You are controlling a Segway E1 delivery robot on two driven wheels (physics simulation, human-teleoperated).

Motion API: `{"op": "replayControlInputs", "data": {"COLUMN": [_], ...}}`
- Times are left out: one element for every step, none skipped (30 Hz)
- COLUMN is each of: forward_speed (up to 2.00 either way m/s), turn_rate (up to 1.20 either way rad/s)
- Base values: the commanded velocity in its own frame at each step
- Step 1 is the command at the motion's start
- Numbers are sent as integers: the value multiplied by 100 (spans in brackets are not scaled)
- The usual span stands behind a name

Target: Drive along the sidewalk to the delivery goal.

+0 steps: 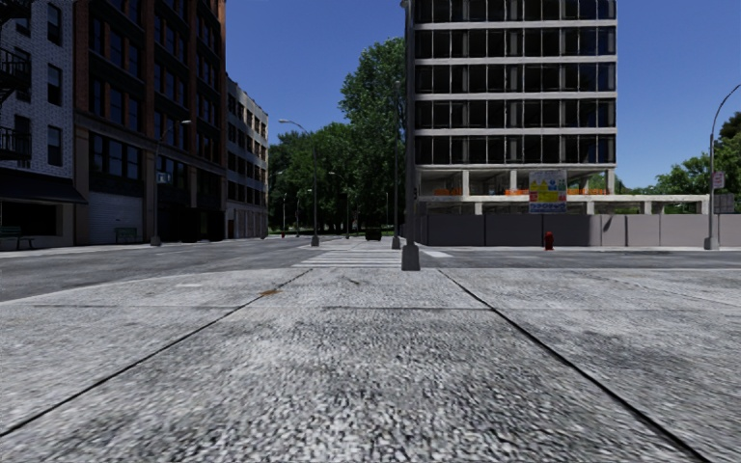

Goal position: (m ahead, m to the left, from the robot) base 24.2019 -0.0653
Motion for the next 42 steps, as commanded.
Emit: {"op": "replayControlInputs", "data": {"forward_speed": [200, 200, 200, 200, 200, 200, 200, 200, 200, 200, 200, 200, 200, 200, 200, 200, 200, 200, 200, 200, 200, 200, 200, 200, 200, 200, 200, 200, 200, 200, 200, 200, 200, 200, 200, 200, 200, 200, 200, 200, 200, 200], "turn_rate": [0, 0, 0, 0, 0, 0, 0, 11, 11, 57, 77, 83, 36, 36, 3, 0, 0, 0, 42, 42, 84, 86, 34, 34, 0, 0, 0, 0, 0, 0, 0, 0, 0, 0, 0, 0, 0, 0, 0, 0, 0, 0]}}
